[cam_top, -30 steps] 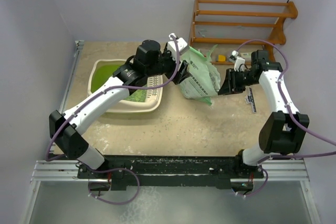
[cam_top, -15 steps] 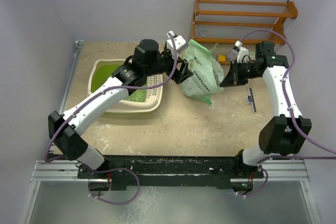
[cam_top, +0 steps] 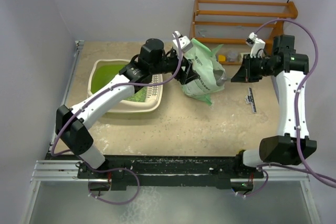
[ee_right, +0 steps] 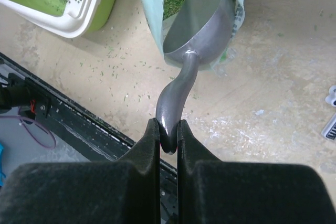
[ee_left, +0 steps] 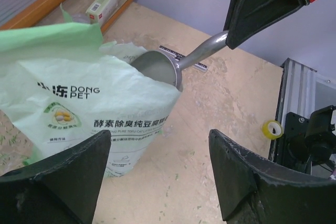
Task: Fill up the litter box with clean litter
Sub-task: Pick up the spatula from the cat litter bag.
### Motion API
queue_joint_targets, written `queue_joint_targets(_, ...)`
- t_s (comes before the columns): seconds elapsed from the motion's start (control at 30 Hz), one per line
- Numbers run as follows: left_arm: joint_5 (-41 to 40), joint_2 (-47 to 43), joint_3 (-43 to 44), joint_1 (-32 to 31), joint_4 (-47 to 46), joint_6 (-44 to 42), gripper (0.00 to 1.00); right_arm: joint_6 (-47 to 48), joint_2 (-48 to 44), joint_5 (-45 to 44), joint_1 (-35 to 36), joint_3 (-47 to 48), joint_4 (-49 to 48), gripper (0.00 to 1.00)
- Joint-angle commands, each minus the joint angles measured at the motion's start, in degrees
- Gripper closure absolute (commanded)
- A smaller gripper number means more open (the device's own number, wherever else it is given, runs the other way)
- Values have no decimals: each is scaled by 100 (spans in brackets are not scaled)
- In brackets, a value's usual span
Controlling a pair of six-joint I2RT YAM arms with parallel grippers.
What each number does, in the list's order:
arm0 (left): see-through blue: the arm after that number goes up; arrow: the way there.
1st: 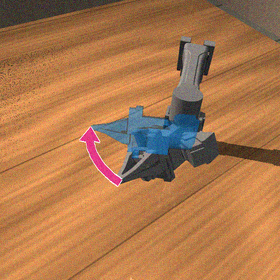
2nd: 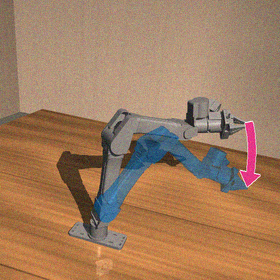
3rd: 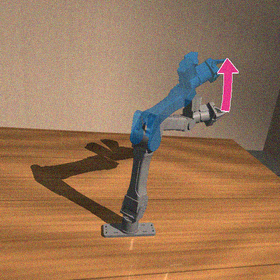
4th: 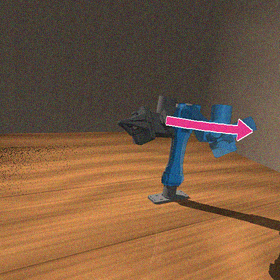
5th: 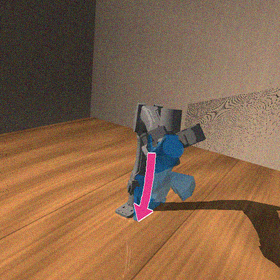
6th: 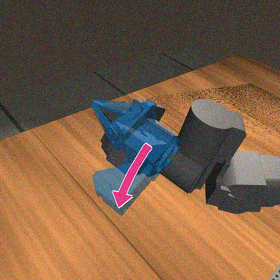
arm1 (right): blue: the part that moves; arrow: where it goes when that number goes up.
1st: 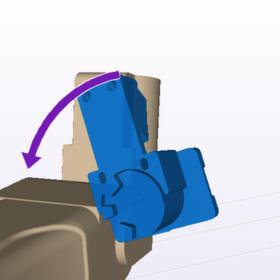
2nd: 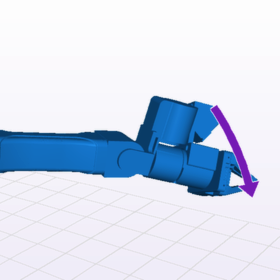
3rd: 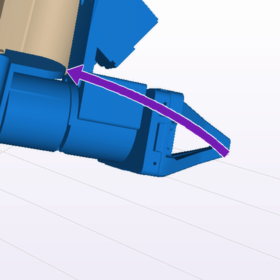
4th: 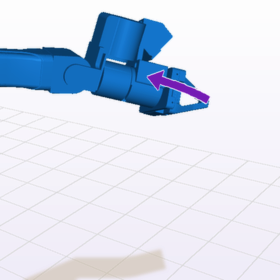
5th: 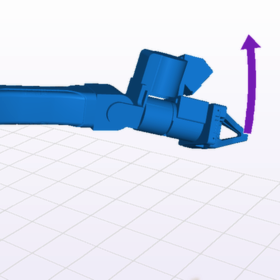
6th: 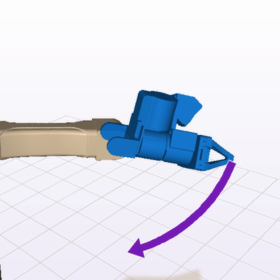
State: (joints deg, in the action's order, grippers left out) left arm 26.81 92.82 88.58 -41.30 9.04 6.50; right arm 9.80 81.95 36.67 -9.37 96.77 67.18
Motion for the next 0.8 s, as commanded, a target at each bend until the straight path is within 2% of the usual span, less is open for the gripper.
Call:
queue_joint_targets(0.0,205,10,374,-10,-383,-12,27,123,-426,-22,-80,417,229,100)
queue_joint_targets(0.4,136,161,345,15,-730,424,27,991,-1531,67,-126,257,330,100)
queue_joint_targets(0.6,238,162,-7,297,-1467,1175,27,1044,-1801,-128,-127,471,245,100)
queue_joint_targets(0.77,458,274,-11,488,-1686,1493,26,976,-1840,36,-127,666,201,100)
